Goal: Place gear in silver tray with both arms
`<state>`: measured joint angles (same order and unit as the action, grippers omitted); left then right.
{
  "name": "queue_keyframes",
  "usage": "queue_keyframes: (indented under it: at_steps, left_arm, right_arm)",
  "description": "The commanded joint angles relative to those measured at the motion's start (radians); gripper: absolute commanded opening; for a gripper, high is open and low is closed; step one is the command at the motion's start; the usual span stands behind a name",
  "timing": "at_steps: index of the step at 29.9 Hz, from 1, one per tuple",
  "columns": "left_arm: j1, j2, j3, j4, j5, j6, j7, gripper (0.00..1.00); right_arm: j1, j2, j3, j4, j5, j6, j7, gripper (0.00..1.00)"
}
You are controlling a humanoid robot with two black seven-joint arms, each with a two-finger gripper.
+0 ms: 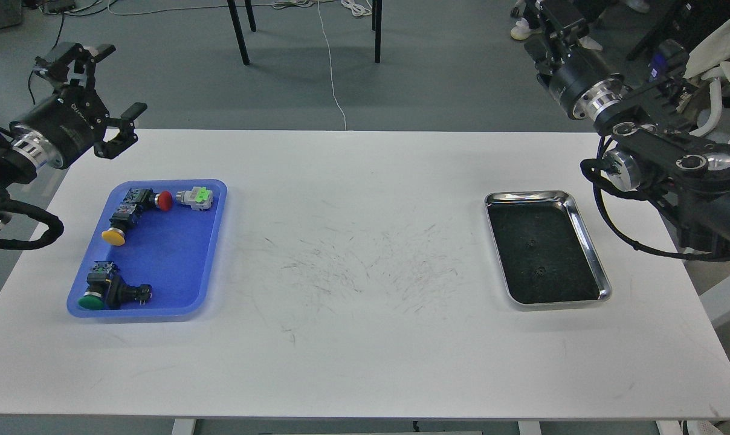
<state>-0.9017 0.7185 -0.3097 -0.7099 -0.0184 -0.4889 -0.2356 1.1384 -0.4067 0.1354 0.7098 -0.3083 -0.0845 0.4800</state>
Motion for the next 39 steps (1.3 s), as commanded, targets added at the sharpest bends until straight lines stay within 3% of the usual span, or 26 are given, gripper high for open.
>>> queue_keyframes:
  at_steps: [1,4,9,14,23,33,39]
  left_arm:
    - [-0.002,-0.002,-0.023,0.020,-0.014,0.000,0.120,0.99]
    - [0.007,-0.011,-0.077,0.087,-0.058,0.000,0.127,0.99]
    - [0.014,-0.054,-0.074,0.090,-0.058,0.030,0.131,0.99]
    - [0.011,-0.067,-0.083,0.089,-0.064,0.046,0.153,0.99]
    - [0.009,-0.076,-0.098,0.079,-0.063,0.049,0.151,0.99]
    - [0.015,-0.076,-0.121,0.076,-0.067,0.070,0.151,0.99]
    - [0.015,-0.074,-0.123,0.076,-0.071,0.070,0.151,0.99]
  right_arm:
    - [-0.006,0.000,0.010,-0.001,0.001,-0.003,-0.001,0.92]
    - [-0.012,0.000,0.023,-0.003,0.023,-0.003,-0.003,0.92]
    - [-0.012,0.008,0.024,-0.010,0.103,-0.003,-0.049,0.92]
    - [-0.029,0.019,0.023,-0.009,0.103,-0.005,-0.050,0.92]
    - [-0.052,0.032,0.029,-0.001,0.115,-0.017,-0.060,0.92]
    - [-0.132,0.055,0.213,-0.006,0.201,-0.028,-0.107,0.97]
    - [-0.166,0.081,0.259,-0.001,0.201,-0.027,-0.109,0.98]
